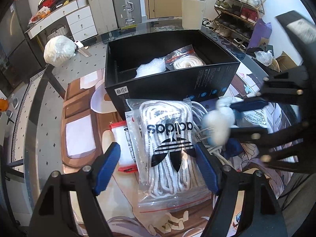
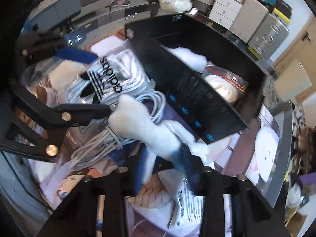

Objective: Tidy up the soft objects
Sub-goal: 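Lift the white plush toy with the right tool while the left tool lifts the adidas bag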

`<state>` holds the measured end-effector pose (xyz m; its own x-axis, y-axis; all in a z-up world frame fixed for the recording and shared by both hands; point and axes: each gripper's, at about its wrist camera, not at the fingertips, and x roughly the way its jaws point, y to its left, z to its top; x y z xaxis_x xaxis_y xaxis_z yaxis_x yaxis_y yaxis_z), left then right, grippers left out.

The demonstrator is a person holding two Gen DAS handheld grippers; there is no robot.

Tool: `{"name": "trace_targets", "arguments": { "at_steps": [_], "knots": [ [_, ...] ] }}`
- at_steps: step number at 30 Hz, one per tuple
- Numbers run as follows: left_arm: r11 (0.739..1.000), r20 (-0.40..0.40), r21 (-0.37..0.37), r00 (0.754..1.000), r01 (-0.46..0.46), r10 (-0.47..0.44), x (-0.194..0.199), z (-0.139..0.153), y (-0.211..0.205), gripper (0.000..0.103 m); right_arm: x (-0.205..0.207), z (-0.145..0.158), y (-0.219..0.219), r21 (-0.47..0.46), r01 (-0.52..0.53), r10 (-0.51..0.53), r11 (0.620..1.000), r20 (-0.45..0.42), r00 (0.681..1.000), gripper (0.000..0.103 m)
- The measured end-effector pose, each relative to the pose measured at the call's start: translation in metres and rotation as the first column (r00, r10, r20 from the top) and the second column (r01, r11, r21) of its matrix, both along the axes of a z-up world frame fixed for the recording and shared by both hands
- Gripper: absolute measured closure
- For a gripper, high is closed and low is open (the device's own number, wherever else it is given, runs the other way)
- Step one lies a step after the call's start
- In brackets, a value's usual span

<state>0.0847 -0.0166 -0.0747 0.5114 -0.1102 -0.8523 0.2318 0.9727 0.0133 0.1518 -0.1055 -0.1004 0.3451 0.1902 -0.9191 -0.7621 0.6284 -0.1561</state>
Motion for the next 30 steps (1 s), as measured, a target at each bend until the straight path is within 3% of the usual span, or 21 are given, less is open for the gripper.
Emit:
{"name": "trace_targets", "arguments": {
  "at_steps": [3,10,13,16,18,20,23,25,26,30],
  "knots": [
    [1.0,-0.002,-0.005,1.0,0.0,0.0,0.001,0.0,0.001,0.026,-0.006,0.017,-0.01,0.095,0.019,-0.012,0.995,-0.077,0.997,0.072],
    [1.0,0.003,-0.003,1.0,0.006,-0.006,-0.004,0.002,0.002,0.026,-0.039,0.021,-0.016,0.073,-0.003,0.016,0.997,-0.176,0.984,0.07],
    [1.0,0.005,-0.002,1.0,0.008,-0.008,-0.004,0.003,0.0,0.026,-0.037,0.026,-0.026,0.116,0.039,-0.019,0.992,-0.168,0.986,0.063],
    [1.0,0.004,-0.005,1.0,0.006,-0.006,-0.004,0.002,0.001,0.026,-0.038,0.031,-0.031,0.144,0.034,-0.016,0.989,-0.123,0.992,0.047],
    [1.0,0.002,-0.003,1.0,0.005,-0.005,-0.004,0.002,0.001,0.026,-0.036,0.032,-0.031,0.141,0.026,-0.012,0.99,-0.103,0.995,0.037],
    [1.0,0.0,0.002,1.0,0.008,-0.008,-0.004,0.0,0.0,0.026,-0.033,0.03,-0.031,0.126,0.016,-0.003,0.992,-0.102,0.995,0.034],
    [1.0,-0.002,0.006,1.0,0.006,-0.006,-0.003,0.0,-0.001,0.026,-0.031,0.016,-0.021,0.124,-0.034,0.051,0.992,-0.136,0.989,0.034],
    [1.0,0.002,0.01,1.0,0.003,-0.003,-0.003,0.0,-0.001,0.026,-0.024,0.01,-0.011,0.131,-0.065,0.085,0.989,-0.158,0.984,0.044],
    [1.0,0.004,0.011,1.0,0.002,-0.002,-0.003,0.001,-0.001,0.026,-0.021,0.006,-0.008,0.126,-0.061,0.082,0.99,-0.173,0.982,0.06],
    [1.0,0.008,0.003,1.0,-0.003,0.003,-0.003,0.003,0.003,0.026,-0.013,0.006,-0.015,0.146,0.041,-0.006,0.988,-0.233,0.972,0.063]
  ]
}}
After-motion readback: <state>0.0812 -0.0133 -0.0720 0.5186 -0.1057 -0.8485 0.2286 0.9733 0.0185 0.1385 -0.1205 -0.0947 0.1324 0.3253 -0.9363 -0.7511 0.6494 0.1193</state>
